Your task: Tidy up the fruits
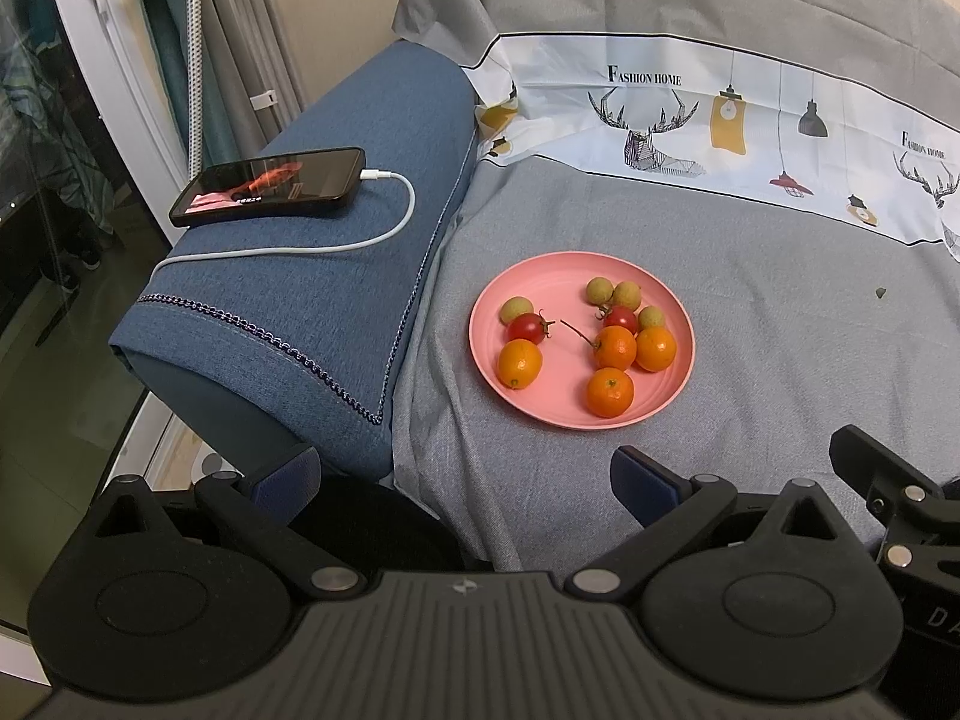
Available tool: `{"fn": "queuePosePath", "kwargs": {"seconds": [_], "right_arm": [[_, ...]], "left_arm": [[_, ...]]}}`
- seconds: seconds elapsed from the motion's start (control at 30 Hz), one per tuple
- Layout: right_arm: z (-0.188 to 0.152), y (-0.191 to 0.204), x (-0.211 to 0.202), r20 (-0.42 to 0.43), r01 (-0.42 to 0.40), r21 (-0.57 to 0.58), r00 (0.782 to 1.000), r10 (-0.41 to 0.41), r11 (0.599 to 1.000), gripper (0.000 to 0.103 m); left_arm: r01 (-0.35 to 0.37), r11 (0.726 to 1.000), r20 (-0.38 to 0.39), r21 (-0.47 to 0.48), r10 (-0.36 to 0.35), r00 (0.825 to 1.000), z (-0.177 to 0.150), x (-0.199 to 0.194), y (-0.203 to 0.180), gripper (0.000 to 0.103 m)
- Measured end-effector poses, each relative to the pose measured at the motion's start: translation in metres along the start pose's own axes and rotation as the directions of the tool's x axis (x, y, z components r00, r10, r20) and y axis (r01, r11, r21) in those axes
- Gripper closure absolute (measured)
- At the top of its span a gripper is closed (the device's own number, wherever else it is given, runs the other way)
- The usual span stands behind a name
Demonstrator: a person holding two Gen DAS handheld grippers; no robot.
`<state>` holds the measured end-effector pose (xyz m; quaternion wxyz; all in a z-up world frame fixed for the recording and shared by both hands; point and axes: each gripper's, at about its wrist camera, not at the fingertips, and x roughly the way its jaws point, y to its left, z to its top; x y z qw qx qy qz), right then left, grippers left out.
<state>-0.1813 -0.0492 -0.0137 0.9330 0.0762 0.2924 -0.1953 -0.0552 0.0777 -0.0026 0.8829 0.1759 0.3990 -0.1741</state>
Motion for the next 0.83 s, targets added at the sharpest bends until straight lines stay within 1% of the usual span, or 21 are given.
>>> {"fn": "queuePosePath", "kwargs": {"seconds": [0.83], "right_arm": [[0.0006,0.0001,-0.0001,-0.001,-0.001,0.000,1.000,0.001,1.000,0.001]], "left_arm": [[-0.009,1.000,0.002,0.010,0.009,1.000,0.0005,0.0011,-0.0019,0.000]]}}
